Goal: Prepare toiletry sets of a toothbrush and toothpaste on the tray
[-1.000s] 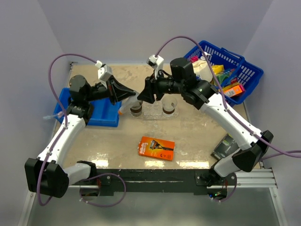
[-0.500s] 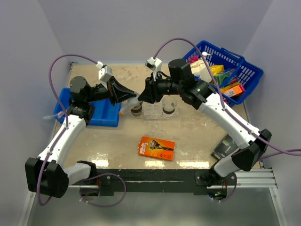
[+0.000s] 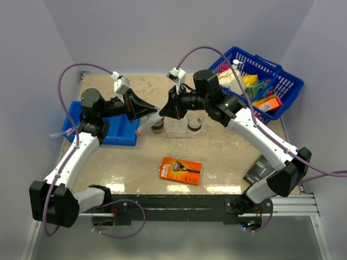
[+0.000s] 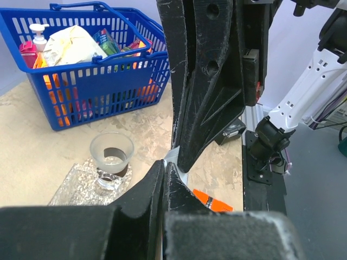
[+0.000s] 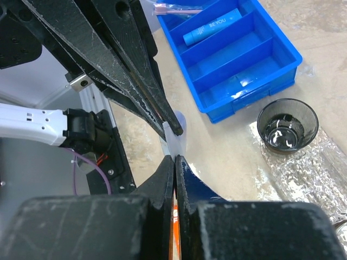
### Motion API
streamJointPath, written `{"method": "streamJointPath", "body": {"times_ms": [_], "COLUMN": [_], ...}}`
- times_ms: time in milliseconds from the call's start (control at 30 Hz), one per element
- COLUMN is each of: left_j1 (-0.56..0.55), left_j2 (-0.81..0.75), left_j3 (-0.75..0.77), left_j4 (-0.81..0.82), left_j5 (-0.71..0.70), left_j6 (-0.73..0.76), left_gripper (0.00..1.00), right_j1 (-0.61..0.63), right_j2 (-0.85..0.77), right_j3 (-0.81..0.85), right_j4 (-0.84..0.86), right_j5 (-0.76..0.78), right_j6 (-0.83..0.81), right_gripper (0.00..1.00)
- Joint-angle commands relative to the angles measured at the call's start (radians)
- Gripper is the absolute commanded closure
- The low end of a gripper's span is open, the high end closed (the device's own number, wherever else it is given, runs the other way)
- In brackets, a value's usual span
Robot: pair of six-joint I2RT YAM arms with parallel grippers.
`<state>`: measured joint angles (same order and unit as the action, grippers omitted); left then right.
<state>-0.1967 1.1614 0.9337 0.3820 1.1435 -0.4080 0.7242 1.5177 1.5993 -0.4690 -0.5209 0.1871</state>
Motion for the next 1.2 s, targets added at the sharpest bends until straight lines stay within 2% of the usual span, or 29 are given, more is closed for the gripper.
{"method": "streamJointPath", "body": {"times_ms": [0, 100, 133, 167, 200, 233, 267, 300, 367, 433, 667, 1167], "left_j1": [-0.006, -0.006, -0.006, -0.006, -0.006, -0.004, -0.004, -0.004, -0.004, -0.001, -0.001, -0.001], "left_j2": [-0.016, -0.012, -0.015, -0.023, -0.028, -0.037, -0.063, -0.078, -0.133, -0.166, -0.200, -0.180], "left_j3": [0.007, 0.007, 0.008, 0.008, 0.013, 0.031, 0.040, 0.045, 0.039, 0.014, -0.010, -0.012], "left_j4": [0.069, 0.063, 0.051, 0.037, 0.015, -0.080, -0.139, -0.214, -0.252, -0.262, -0.301, -0.333], "left_j5": [0.004, 0.002, -0.005, -0.030, -0.054, -0.095, -0.217, -0.281, -0.455, -0.533, -0.824, -0.903], "left_j6": [0.006, 0.009, 0.021, 0.037, 0.058, 0.137, 0.182, 0.220, 0.277, 0.293, 0.294, 0.317], "left_gripper": [0.99, 0.75, 0.59, 0.52, 0.46, 0.36, 0.31, 0.28, 0.20, 0.13, 0.11, 0.10], "right_j1": [0.000, -0.002, 0.000, -0.002, -0.002, -0.002, -0.002, -0.002, 0.000, -0.003, -0.035, -0.037], "right_j2": [-0.036, -0.063, -0.074, -0.092, -0.105, -0.116, -0.126, -0.148, -0.166, -0.183, -0.162, -0.033], "right_j3": [-0.039, -0.059, -0.065, -0.074, -0.078, -0.078, -0.072, -0.067, -0.046, -0.029, 0.019, 0.086], "right_j4": [0.087, 0.096, 0.098, 0.096, 0.086, 0.073, 0.061, 0.031, -0.011, -0.071, -0.184, -0.217], "right_j5": [0.015, 0.067, 0.081, 0.114, 0.127, 0.146, 0.169, 0.217, 0.277, 0.373, 0.561, 0.637], "right_j6": [0.034, 0.037, 0.038, 0.037, 0.035, 0.022, 0.014, 0.005, -0.021, -0.050, -0.123, -0.213], "right_gripper": [1.00, 1.00, 1.00, 1.00, 1.00, 1.00, 1.00, 1.00, 1.00, 1.00, 1.00, 1.00]}}
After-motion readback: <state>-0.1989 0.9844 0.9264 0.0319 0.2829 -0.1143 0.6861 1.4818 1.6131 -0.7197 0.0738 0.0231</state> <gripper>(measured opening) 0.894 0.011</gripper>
